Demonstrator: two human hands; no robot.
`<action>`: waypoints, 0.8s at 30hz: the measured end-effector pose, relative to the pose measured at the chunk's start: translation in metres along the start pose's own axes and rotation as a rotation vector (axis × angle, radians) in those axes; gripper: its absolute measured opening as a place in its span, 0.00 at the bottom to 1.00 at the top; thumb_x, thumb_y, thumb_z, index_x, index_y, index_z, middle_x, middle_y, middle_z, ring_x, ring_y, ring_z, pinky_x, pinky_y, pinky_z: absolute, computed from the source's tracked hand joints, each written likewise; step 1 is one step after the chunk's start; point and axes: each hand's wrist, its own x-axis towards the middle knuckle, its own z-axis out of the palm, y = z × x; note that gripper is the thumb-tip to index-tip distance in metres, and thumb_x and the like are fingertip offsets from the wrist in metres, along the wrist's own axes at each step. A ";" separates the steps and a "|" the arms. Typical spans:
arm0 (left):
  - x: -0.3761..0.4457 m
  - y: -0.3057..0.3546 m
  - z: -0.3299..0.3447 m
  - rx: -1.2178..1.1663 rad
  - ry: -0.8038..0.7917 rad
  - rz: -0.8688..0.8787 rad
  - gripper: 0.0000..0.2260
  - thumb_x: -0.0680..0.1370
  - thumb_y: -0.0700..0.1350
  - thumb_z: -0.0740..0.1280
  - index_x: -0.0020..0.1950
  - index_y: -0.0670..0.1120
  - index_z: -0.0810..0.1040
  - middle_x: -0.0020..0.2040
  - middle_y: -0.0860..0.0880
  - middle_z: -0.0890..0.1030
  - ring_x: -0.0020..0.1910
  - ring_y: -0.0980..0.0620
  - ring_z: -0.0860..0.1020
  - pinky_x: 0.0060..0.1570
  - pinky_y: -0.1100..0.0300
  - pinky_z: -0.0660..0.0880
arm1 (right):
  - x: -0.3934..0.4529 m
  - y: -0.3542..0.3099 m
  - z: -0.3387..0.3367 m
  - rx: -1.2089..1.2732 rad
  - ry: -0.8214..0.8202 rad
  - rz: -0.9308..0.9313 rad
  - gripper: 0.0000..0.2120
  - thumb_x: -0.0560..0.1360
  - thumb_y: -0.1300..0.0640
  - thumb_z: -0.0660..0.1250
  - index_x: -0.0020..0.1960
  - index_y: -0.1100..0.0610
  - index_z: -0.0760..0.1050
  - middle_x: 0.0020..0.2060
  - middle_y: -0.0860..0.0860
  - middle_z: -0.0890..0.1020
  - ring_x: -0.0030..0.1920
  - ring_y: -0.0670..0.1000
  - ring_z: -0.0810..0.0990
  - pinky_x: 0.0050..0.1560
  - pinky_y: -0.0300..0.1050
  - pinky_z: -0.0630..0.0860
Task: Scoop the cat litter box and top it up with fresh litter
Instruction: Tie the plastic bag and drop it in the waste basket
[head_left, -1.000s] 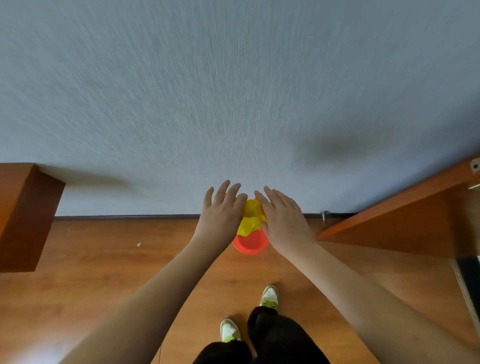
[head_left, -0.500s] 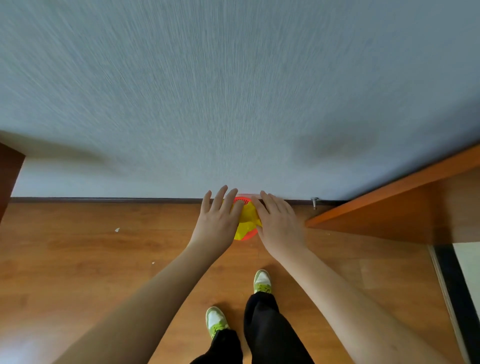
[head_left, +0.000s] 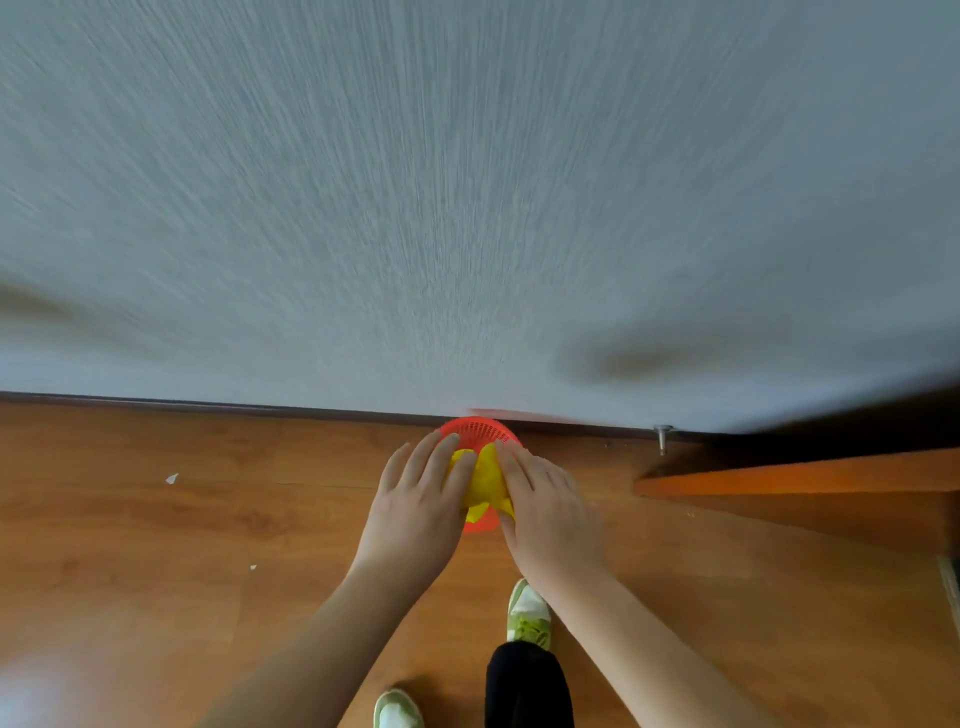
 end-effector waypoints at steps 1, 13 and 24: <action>0.005 -0.004 0.014 -0.007 0.012 0.003 0.22 0.70 0.45 0.76 0.62 0.45 0.77 0.63 0.43 0.78 0.65 0.41 0.75 0.63 0.43 0.71 | 0.005 0.005 0.014 0.010 0.016 -0.001 0.38 0.61 0.47 0.80 0.67 0.55 0.73 0.60 0.51 0.80 0.57 0.52 0.81 0.54 0.46 0.78; 0.037 -0.052 0.198 0.010 -0.004 0.028 0.23 0.69 0.47 0.77 0.61 0.44 0.78 0.61 0.42 0.79 0.63 0.40 0.76 0.60 0.44 0.73 | 0.041 0.073 0.199 0.067 -0.027 -0.025 0.32 0.73 0.52 0.70 0.74 0.56 0.64 0.68 0.52 0.73 0.67 0.53 0.72 0.67 0.50 0.71; 0.068 -0.105 0.337 0.077 0.083 0.170 0.21 0.75 0.53 0.60 0.63 0.44 0.76 0.61 0.43 0.79 0.63 0.39 0.75 0.61 0.43 0.72 | 0.069 0.113 0.330 0.034 0.091 -0.069 0.29 0.72 0.56 0.71 0.70 0.60 0.69 0.64 0.55 0.76 0.64 0.55 0.75 0.66 0.50 0.70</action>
